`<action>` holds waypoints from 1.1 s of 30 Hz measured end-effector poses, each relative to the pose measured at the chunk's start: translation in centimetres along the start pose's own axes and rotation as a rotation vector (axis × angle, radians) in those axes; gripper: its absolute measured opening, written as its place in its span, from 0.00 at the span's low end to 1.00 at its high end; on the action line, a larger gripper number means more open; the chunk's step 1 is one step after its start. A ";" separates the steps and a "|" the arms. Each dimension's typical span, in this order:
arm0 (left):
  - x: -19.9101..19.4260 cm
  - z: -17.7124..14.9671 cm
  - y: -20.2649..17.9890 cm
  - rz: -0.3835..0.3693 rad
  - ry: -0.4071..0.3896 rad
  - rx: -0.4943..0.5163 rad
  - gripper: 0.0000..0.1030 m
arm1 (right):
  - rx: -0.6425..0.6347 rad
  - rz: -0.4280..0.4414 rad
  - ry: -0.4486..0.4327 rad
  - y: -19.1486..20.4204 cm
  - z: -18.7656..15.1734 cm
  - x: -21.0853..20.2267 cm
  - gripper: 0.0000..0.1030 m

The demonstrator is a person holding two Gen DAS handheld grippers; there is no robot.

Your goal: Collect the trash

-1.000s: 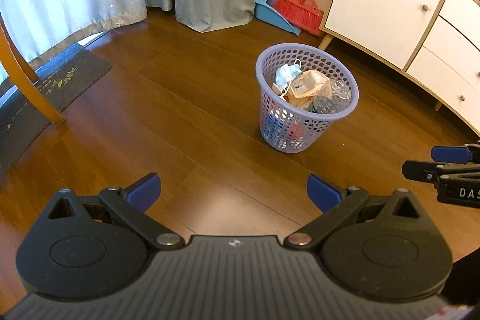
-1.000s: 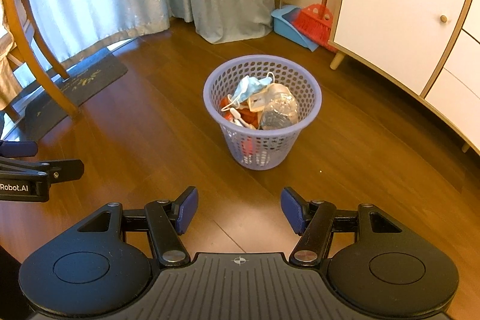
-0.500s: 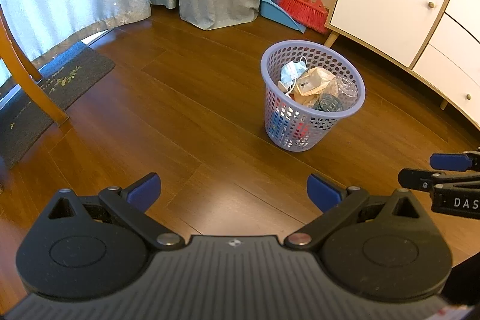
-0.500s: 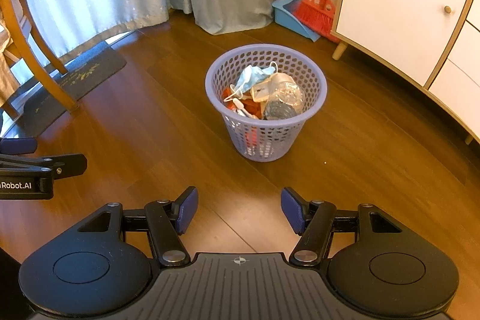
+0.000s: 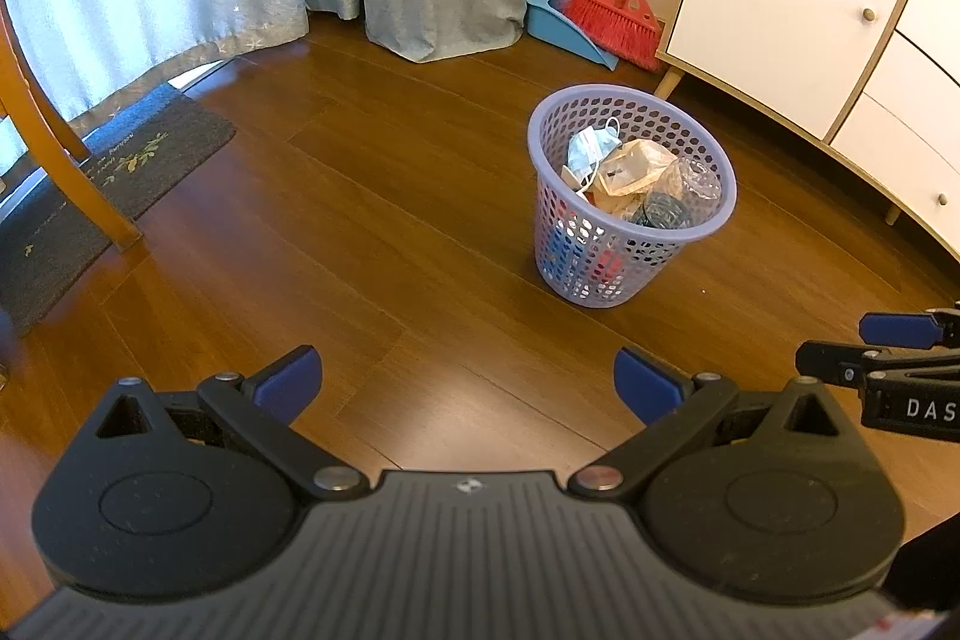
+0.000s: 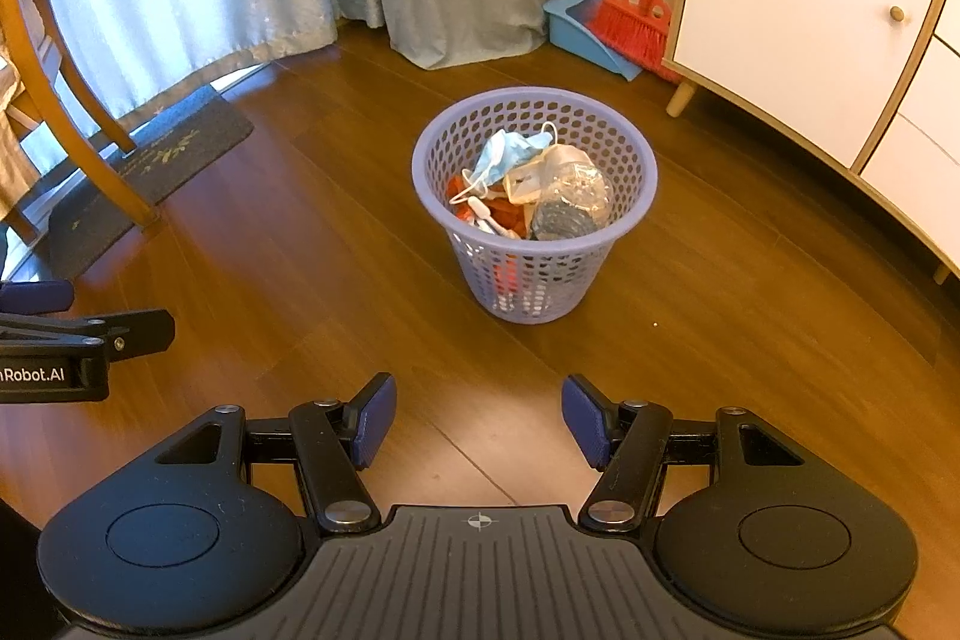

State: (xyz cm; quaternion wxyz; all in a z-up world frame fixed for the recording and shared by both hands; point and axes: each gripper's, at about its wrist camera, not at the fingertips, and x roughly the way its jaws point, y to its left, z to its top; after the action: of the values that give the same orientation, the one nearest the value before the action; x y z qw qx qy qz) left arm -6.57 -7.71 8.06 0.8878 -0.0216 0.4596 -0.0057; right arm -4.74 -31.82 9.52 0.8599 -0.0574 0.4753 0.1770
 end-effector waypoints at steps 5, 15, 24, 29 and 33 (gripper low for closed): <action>0.0 0.0 -0.2 0.002 0.000 0.002 0.99 | 0.004 0.002 -0.001 0.2 0.1 0.1 0.57; 0.0 0.0 0.0 0.000 0.002 0.004 0.99 | 0.007 0.003 0.000 0.4 0.1 0.3 0.57; 0.2 0.0 0.2 -0.005 0.003 0.005 0.99 | 0.013 0.002 0.003 0.3 0.2 0.4 0.57; 0.3 0.0 0.1 -0.004 0.004 0.006 0.99 | 0.018 0.003 0.002 0.3 0.3 0.4 0.57; 0.3 0.0 0.0 -0.007 0.005 0.006 0.99 | 0.020 0.003 0.001 0.2 0.3 0.4 0.57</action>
State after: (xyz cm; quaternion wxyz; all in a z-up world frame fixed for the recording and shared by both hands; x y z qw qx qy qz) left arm -6.35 -7.71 7.79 0.8868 -0.0205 0.4616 -0.0101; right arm -4.35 -31.46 9.33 0.8599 -0.0480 0.4776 0.1735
